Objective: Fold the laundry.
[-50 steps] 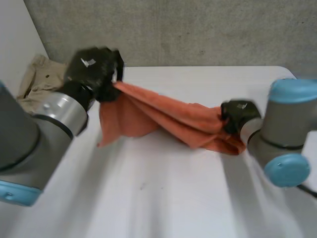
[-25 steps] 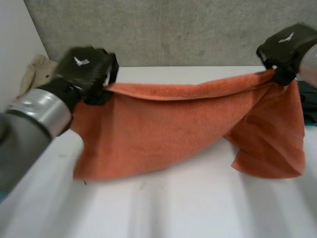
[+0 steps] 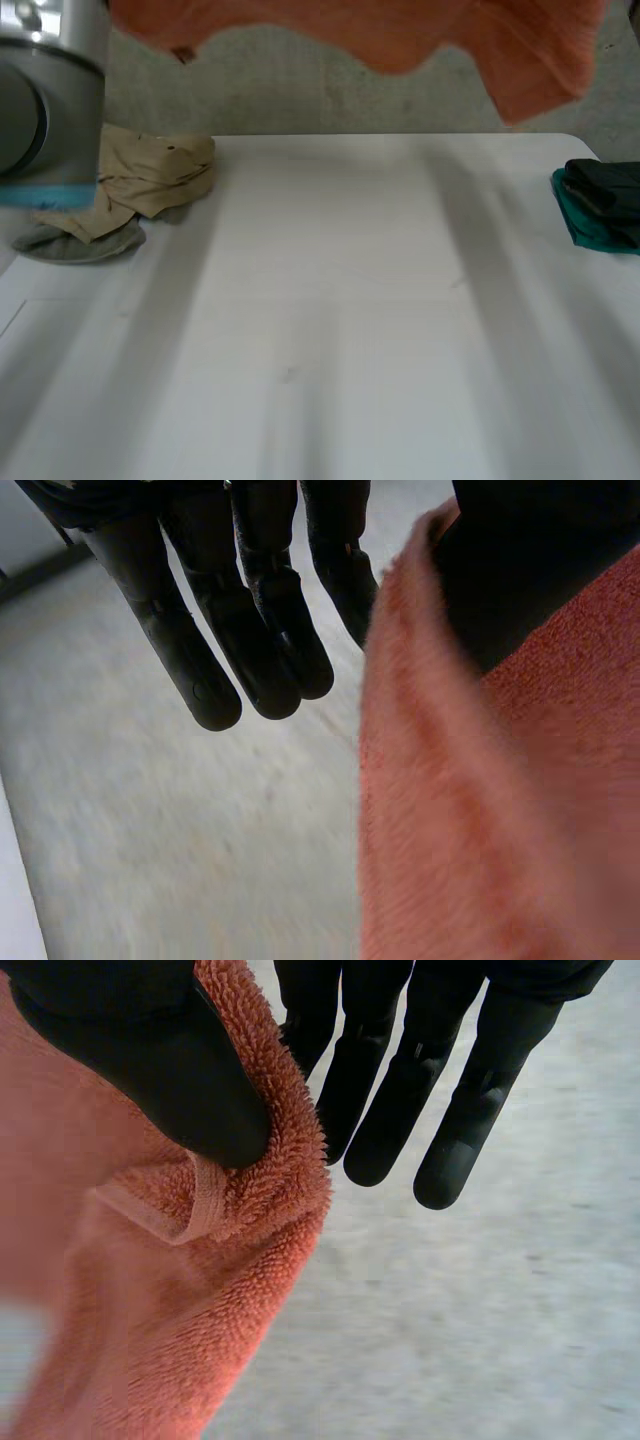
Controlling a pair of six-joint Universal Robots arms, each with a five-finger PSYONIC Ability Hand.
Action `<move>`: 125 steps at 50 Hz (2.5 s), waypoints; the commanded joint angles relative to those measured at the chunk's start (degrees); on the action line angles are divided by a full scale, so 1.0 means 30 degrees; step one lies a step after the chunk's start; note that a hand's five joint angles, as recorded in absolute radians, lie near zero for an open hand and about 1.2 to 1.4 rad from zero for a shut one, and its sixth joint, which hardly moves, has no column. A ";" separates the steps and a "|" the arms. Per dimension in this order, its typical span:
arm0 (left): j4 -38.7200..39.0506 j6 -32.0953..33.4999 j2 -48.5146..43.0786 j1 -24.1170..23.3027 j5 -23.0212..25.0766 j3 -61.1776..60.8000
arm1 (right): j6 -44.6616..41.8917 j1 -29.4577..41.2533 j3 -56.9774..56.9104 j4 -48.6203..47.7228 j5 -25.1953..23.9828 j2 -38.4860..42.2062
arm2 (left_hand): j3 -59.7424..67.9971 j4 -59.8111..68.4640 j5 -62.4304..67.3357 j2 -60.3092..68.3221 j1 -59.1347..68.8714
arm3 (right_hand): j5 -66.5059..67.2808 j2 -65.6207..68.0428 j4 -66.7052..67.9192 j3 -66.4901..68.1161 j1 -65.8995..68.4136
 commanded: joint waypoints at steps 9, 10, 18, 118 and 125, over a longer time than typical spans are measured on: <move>-0.1840 0.0309 0.0148 -0.0050 0.0275 -1.0797 | -0.4031 -0.1567 0.5856 1.0833 -0.2831 0.3687 | 0.3857 0.3740 0.4662 0.3741 0.4387 | 0.4050 0.4271 0.3799 0.3949 0.5836; -0.1839 0.0309 -0.0087 -0.0050 0.0275 -1.0977 | -0.4505 -0.1566 0.6361 1.0599 -0.2831 0.3836 | 0.3857 0.3740 0.4662 0.3741 0.4387 | 0.4050 0.4271 0.3799 0.3949 0.5836; -0.1839 0.0309 -0.0793 -0.0753 0.0275 -1.1273 | -0.4309 -0.1625 0.8855 0.3807 -0.1544 0.4746 | 0.3857 0.3740 0.4662 0.3741 0.4387 | -1.1009 -1.0788 -1.1260 -1.1110 -0.9223; -1.2740 0.6838 -0.1812 0.1562 0.1772 -0.5566 | -0.4101 -0.3065 0.9072 0.9867 0.1558 -0.0918 | 0.3857 0.3740 0.4662 0.3741 0.4387 | 0.4050 0.4271 0.3799 0.3949 0.5836; -0.9053 0.7458 -0.5419 0.1240 0.0861 0.2166 | -0.2668 -0.1656 0.1514 0.5390 0.4811 0.2809 | 0.3857 0.3740 0.4662 0.3741 0.4387 | 0.4050 0.4271 0.3799 0.3949 0.5836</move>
